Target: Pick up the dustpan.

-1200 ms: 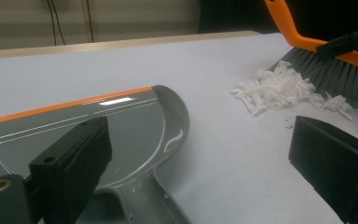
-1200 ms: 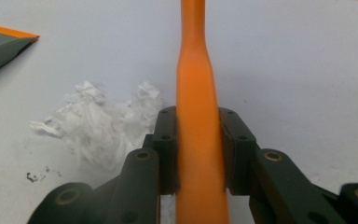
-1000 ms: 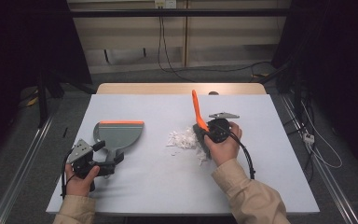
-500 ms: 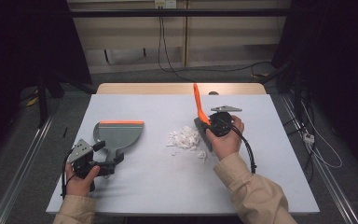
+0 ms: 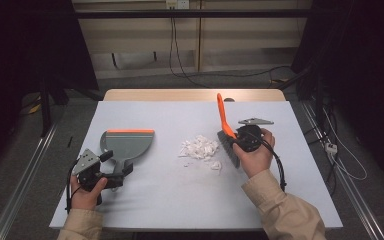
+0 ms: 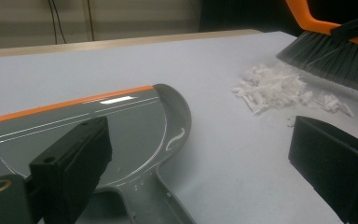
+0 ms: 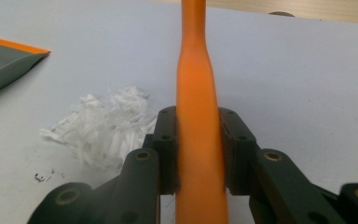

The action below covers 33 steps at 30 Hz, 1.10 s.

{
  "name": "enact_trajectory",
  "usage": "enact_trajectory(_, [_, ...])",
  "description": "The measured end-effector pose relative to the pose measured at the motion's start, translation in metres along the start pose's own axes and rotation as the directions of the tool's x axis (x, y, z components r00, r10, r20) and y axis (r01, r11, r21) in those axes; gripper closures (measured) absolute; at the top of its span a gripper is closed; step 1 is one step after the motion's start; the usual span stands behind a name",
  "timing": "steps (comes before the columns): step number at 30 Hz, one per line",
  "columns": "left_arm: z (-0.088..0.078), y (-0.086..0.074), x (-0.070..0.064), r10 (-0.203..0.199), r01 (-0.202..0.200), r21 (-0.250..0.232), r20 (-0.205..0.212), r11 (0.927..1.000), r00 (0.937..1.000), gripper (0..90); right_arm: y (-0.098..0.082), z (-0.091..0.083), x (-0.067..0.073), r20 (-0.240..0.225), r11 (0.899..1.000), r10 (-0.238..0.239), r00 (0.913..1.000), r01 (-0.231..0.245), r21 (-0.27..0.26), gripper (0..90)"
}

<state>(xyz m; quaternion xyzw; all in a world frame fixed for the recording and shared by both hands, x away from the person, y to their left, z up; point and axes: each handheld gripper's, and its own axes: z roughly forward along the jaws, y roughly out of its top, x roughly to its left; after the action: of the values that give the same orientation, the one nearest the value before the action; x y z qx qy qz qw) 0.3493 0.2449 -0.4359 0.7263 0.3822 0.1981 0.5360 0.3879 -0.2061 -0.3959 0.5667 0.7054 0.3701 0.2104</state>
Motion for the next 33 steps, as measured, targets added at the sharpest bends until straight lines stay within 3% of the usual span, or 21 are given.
enact_trajectory(9, [0.0,0.0,0.0,0.004,-0.004,0.003,-0.002,1.0,1.0,5.6,-0.008,-0.008,-0.002,-0.048,1.0,-0.014,0.9988,0.015,0.014,71.8])
enact_trajectory(15, [0.0,0.0,0.0,0.005,-0.005,0.004,-0.002,1.0,1.0,5.6,-0.01,-0.021,-0.003,-0.108,0.998,-0.054,0.9927,0.057,0.024,71.8])
enact_trajectory(21, [0.002,0.0,-0.001,0.005,-0.005,0.007,0.0,1.0,1.0,5.6,-0.014,-0.039,-0.009,-0.184,0.994,-0.09,0.9788,0.099,0.04,71.8])
enact_trajectory(25, [0.002,0.0,-0.002,0.007,-0.007,0.004,-0.002,1.0,1.0,5.6,-0.021,-0.051,-0.013,-0.208,0.987,-0.137,0.9684,0.152,0.058,71.8])
enact_trajectory(33, [0.004,0.0,-0.003,0.018,-0.018,0.015,-0.005,0.9997,0.9998,5.6,-0.041,-0.067,-0.015,-0.259,0.978,-0.15,0.9542,0.181,0.101,71.8])
